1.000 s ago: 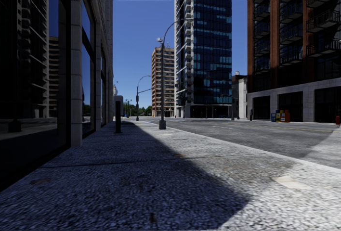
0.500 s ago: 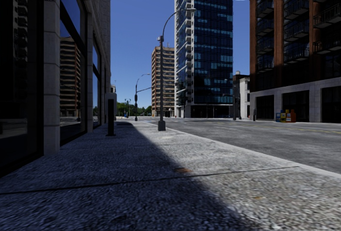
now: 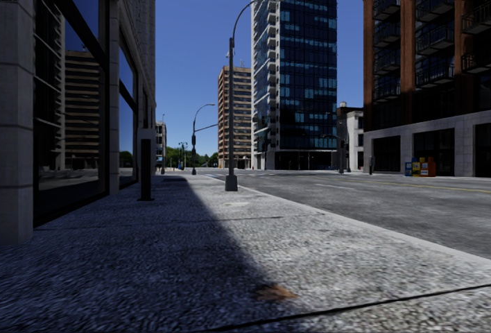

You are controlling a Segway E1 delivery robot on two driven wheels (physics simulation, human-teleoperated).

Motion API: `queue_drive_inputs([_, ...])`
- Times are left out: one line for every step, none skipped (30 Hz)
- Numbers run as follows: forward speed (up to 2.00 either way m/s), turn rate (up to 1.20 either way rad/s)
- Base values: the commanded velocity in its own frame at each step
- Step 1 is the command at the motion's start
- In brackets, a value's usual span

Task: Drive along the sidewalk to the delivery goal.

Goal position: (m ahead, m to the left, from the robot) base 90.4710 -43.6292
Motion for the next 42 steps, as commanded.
queue_drive_inputs([2.00, 0.00])
queue_drive_inputs([2.00, 0.00])
queue_drive_inputs([2.00, 0.00])
queue_drive_inputs([2.00, 0.00])
queue_drive_inputs([2.00, 0.00])
queue_drive_inputs([2.00, 0.11])
queue_drive_inputs([2.00, 0.17])
queue_drive_inputs([2.00, 0.17])
queue_drive_inputs([2.00, 0.21])
queue_drive_inputs([2.00, 0.22])
queue_drive_inputs([2.00, 0.22])
queue_drive_inputs([2.00, 0.22])
queue_drive_inputs([2.00, 0.22])
queue_drive_inputs([2.00, 0.22])
queue_drive_inputs([2.00, 0.22])
queue_drive_inputs([2.00, 0.22])
queue_drive_inputs([2.00, 0.22])
queue_drive_inputs([2.00, 0.22])
queue_drive_inputs([2.00, 0.22])
queue_drive_inputs([2.00, 0.22])
queue_drive_inputs([2.00, 0.22])
queue_drive_inputs([2.00, 0.23])
queue_drive_inputs([2.00, 0.29])
queue_drive_inputs([2.00, 0.29])
queue_drive_inputs([2.00, 0.32])
queue_drive_inputs([2.00, 0.34])
queue_drive_inputs([2.00, 0.35])
queue_drive_inputs([2.00, 0.35])
queue_drive_inputs([2.00, 0.36])
queue_drive_inputs([2.00, 0.36])
queue_drive_inputs([2.00, 0.36])
queue_drive_inputs([2.00, 0.36])
queue_drive_inputs([2.00, 0.36])
queue_drive_inputs([2.00, 0.36])
queue_drive_inputs([2.00, 0.36])
queue_drive_inputs([2.00, 0.36])
queue_drive_inputs([2.00, 0.36])
queue_drive_inputs([2.00, 0.36])
queue_drive_inputs([2.00, 0.36])
queue_drive_inputs([2.00, 0.36])
queue_drive_inputs([2.00, 0.36])
queue_drive_inputs([2.00, 0.36])
